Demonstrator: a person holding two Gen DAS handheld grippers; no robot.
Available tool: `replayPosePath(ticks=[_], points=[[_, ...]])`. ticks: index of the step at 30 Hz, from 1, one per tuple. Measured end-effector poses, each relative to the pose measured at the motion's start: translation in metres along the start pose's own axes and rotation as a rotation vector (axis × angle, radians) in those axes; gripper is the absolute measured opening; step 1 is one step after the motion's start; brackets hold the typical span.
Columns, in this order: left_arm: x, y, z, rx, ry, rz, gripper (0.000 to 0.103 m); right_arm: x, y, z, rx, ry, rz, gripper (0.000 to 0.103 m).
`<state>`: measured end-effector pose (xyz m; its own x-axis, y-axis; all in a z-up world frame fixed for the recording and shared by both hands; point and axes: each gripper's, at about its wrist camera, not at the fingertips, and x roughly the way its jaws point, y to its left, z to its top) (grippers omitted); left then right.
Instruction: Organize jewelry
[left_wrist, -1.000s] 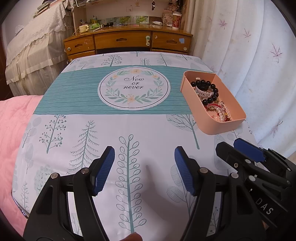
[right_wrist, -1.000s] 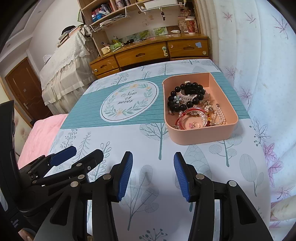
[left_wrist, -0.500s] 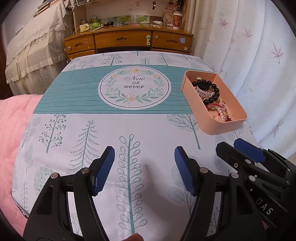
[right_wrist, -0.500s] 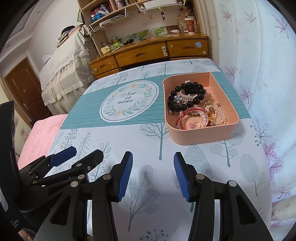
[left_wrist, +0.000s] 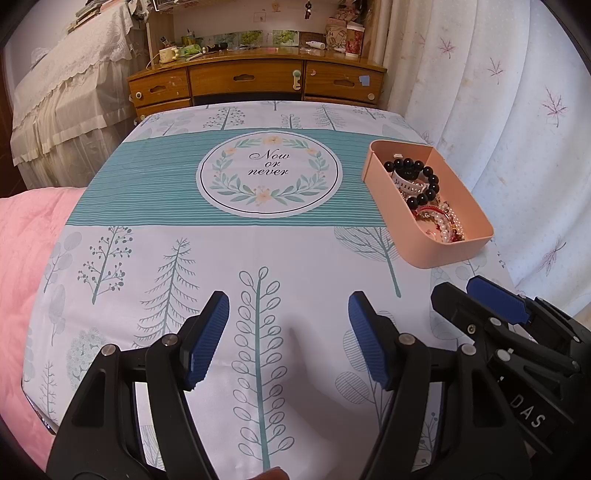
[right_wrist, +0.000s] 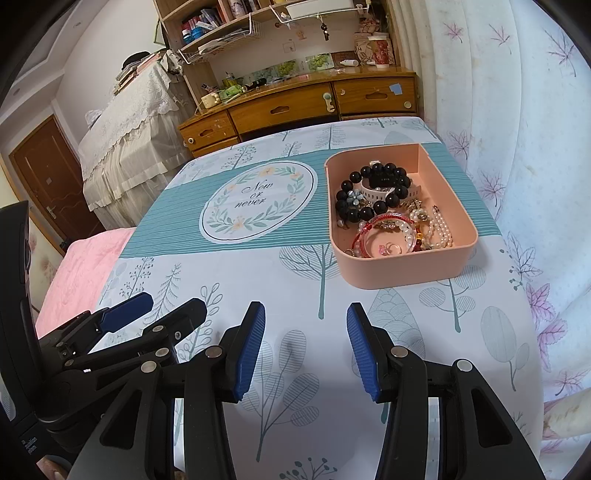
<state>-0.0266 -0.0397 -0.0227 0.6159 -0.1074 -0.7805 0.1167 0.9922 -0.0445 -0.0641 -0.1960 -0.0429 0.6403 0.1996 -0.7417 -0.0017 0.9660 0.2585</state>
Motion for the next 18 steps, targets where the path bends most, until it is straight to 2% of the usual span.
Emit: replayPosePath(ticks=[18], points=[[0.0023, 0.0015, -0.0006, -0.003, 0.003, 0.000, 0.065, 0.0013, -0.0007, 0.0000, 0.000, 0.001, 0.000, 0.047]])
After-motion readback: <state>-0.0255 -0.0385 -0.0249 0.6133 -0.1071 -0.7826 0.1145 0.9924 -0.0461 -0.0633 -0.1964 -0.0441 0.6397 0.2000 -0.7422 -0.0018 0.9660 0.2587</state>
